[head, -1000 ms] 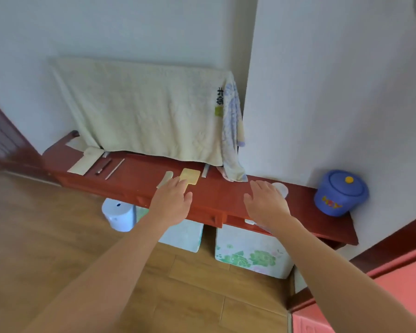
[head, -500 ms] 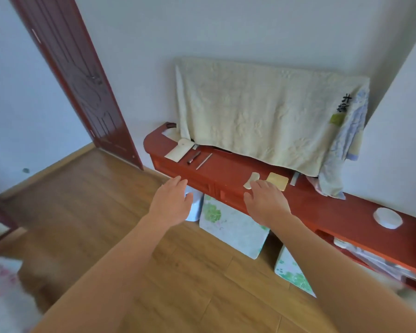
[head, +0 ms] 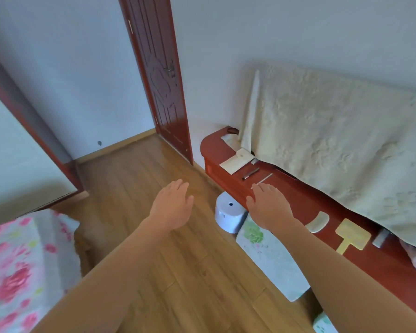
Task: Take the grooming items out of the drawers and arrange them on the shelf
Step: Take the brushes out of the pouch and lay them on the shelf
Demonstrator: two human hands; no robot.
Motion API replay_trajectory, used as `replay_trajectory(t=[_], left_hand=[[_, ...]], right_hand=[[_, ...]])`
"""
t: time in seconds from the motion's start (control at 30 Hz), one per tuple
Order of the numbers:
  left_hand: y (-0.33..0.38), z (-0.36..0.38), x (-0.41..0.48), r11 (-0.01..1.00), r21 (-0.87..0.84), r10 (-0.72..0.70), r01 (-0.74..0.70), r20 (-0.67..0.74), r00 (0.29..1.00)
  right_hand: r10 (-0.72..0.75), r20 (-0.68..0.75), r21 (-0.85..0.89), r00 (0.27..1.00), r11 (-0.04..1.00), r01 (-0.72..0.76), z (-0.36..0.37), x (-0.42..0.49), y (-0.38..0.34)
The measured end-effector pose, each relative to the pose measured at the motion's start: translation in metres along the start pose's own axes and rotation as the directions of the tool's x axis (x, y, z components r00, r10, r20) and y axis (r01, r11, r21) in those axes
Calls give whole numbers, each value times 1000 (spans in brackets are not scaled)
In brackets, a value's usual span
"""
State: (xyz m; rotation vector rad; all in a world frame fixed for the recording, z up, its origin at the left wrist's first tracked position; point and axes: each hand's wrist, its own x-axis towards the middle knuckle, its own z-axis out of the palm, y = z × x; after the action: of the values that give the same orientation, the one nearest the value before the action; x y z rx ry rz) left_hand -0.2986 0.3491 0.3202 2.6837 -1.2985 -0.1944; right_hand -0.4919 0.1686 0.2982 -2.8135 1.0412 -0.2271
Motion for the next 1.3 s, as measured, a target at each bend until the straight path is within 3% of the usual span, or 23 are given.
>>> replay_trajectory(t=[0.37, 0.63, 0.97, 1.3], left_hand=[[-56, -4, 110, 998, 20, -65, 65, 12, 998], [-85, 1, 249, 988, 48, 140, -144, 78, 987], [-37, 46, 382, 929, 24, 361, -370, 171, 917], [26, 114, 477, 950, -145, 313, -278, 382, 870]], right_hand=[[-68, 16, 8, 998, 998, 67, 37, 140, -26], [115, 51, -7, 992, 993, -115, 69, 225, -30], [315, 119, 27, 942, 947, -320, 98, 287, 27], [285, 236, 109, 929, 942, -317, 156, 370, 100]])
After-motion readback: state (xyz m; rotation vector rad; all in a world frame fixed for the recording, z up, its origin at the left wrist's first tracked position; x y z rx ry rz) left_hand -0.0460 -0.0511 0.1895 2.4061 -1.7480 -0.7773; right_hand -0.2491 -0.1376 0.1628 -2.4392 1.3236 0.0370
